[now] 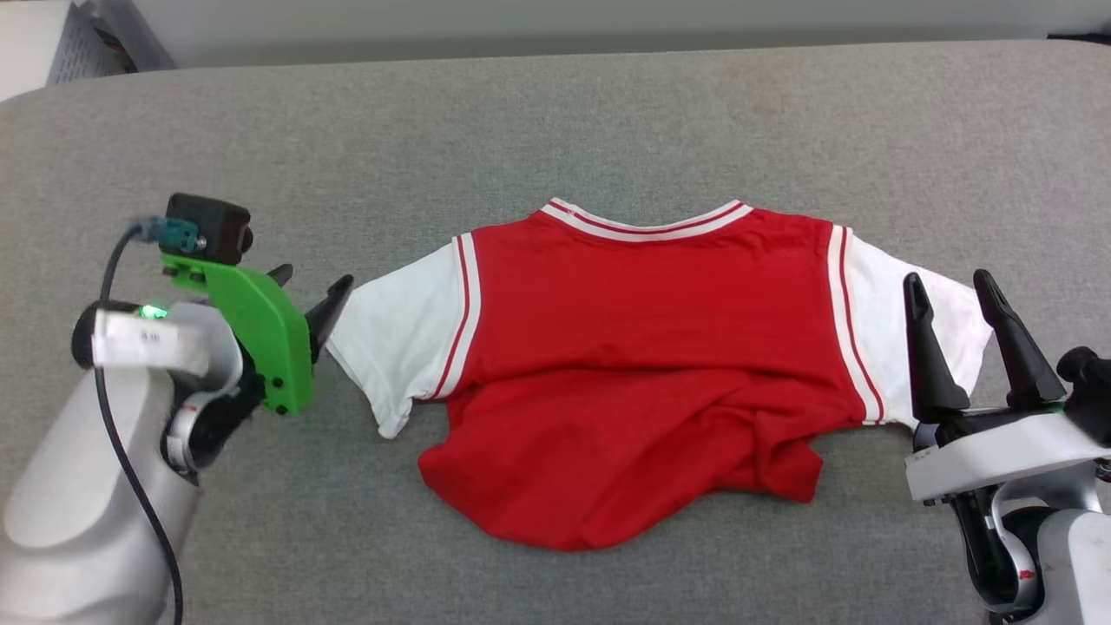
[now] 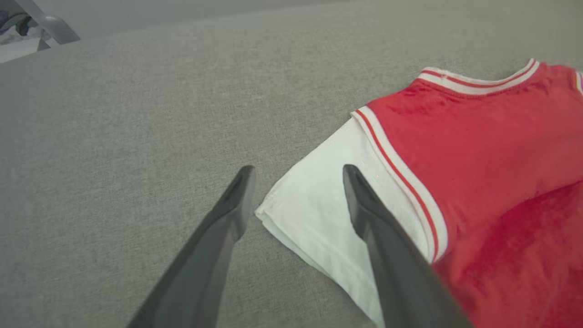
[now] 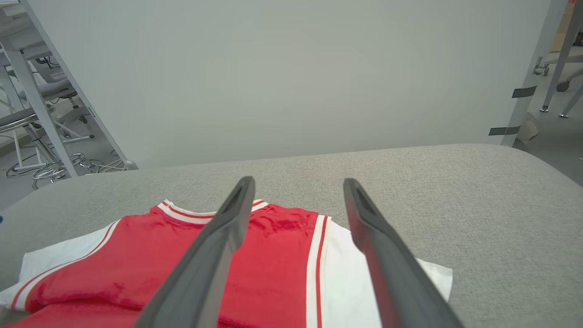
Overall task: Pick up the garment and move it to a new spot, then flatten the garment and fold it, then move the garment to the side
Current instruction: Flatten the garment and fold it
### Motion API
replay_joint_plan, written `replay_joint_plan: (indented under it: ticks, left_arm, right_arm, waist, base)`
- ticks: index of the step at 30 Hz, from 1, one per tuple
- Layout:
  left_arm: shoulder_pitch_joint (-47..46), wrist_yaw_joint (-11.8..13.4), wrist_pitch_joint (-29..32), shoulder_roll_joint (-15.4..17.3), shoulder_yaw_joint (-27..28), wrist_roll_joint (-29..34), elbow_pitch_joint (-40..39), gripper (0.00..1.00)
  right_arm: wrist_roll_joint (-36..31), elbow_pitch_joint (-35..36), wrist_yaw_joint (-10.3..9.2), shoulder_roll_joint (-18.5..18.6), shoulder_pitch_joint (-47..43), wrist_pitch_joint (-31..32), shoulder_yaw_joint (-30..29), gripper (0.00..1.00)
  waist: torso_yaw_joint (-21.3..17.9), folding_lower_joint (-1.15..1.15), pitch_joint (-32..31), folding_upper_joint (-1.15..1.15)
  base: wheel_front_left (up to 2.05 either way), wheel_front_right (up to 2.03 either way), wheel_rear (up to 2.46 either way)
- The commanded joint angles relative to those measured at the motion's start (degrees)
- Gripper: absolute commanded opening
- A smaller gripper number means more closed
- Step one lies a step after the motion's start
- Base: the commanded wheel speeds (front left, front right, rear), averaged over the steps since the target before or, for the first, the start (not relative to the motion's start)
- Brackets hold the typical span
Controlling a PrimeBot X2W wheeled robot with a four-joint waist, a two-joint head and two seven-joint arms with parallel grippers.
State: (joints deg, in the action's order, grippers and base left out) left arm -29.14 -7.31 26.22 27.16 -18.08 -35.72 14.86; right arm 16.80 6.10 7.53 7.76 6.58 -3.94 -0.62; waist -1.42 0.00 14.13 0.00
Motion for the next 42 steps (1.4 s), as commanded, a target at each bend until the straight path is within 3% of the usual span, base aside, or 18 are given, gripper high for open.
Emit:
replay_joint_plan:
  ticks: [1, 4, 8, 15, 22, 23, 24, 27, 33, 36, 42]
  left_arm:
    - [-1.89, 0.07, 3.49, 0.77, -0.06, -1.43, 1.12, 1.0]
    - [-5.08, 0.22, 11.92, 2.43, -0.81, -2.99, 3.68, 1.0]
    - [-7.53, 0.27, 17.35, 3.74, -2.09, -3.01, 6.47, 1.0]
    - [-8.54, 1.21, 18.55, 4.92, -4.22, -0.1, 11.02, 1.0]
    - [-7.86, 0.99, 18.85, 3.6, -6.07, -0.17, 14.99, 1.0]
    - [-7.54, 0.89, 19.69, 3.05, -6.18, -1.06, 15.52, 0.43]
    - [-7.18, 0.74, 20.71, 2.36, -6.17, -2.45, 15.91, 0.0]
    - [-6.89, 0.44, 21.01, 1.92, -6.62, -3.69, 15.57, 0.0]
    - [-7.82, 0.79, 13.5, 0.52, -2.96, -6.03, 13.73, 0.0]
    - [-8.08, 0.62, 12.23, 0.38, -2.19, -7.12, 11.77, 0.0]
    - [-6.6, 0.94, 11.67, 1.84, -1.11, -8.1, 3.81, 0.0]
  right_arm:
    - [-0.15, 0.03, -0.04, -0.22, 1.0, 0.51, 0.4, 1.0]
    - [0.19, 0.25, -0.04, -0.52, 1.84, 0.51, 1.07, 1.0]
    - [0.13, 0.22, -0.04, -0.62, 2.63, 0.39, 1.75, 1.0]
    - [0.24, -0.18, -0.04, -0.67, 3.24, -0.21, 2.23, 1.0]
    - [0.21, -0.52, -0.04, -0.55, 3.44, -0.28, 2.26, 1.0]
    - [0.17, -0.57, -0.04, -0.47, 3.44, -0.21, 2.27, 1.0]
    - [0.06, -0.63, -0.04, -0.31, 3.44, -0.07, 2.3, 1.0]
    - [-0.16, -0.7, -0.04, 0.3, 3.56, 0.61, 1.95, 1.0]
    - [-0.7, -0.65, -0.04, 3.68, 4.0, 5.71, 0.91, 1.0]
    - [-0.26, -1.36, -0.04, 6.23, 4.48, 11.6, -0.34, 1.0]
    - [2.7, -2.16, -0.04, 11.58, 6.33, 30.13, -1.58, 1.0]
  waist:
    - [-1.93, 0.0, 2.08, 0.0]
    - [-2.76, 0.0, 3.24, 0.0]
    - [-3.83, 0.0, 4.58, 0.0]
    - [-5.06, 0.0, 5.78, 0.0]
    - [-5.22, 0.0, 6.29, 0.0]
    - [-5.16, 0.0, 6.25, 0.0]
    - [-5.07, 0.0, 6.17, 0.0]
    - [-4.57, 0.0, 5.62, 0.0]
    - [-2.82, 0.0, 3.8, 0.0]
    - [-1.49, 0.0, 2.87, 0.0]
    - [0.36, 0.0, 2.54, 0.0]
  base:
    - [0.0, 0.0, 0.0]
    - [0.0, 0.0, 0.0]
    - [0.0, 0.0, 0.0]
    - [0.0, 0.0, 0.0]
    - [0.0, 0.0, 0.0]
    - [0.0, 0.0, 0.0]
    - [0.0, 0.0, 0.0]
    - [0.0, 0.0, 0.0]
    - [0.0, 0.0, 0.0]
    - [0.0, 0.0, 0.0]
    - [0.0, 0.0, 0.0]
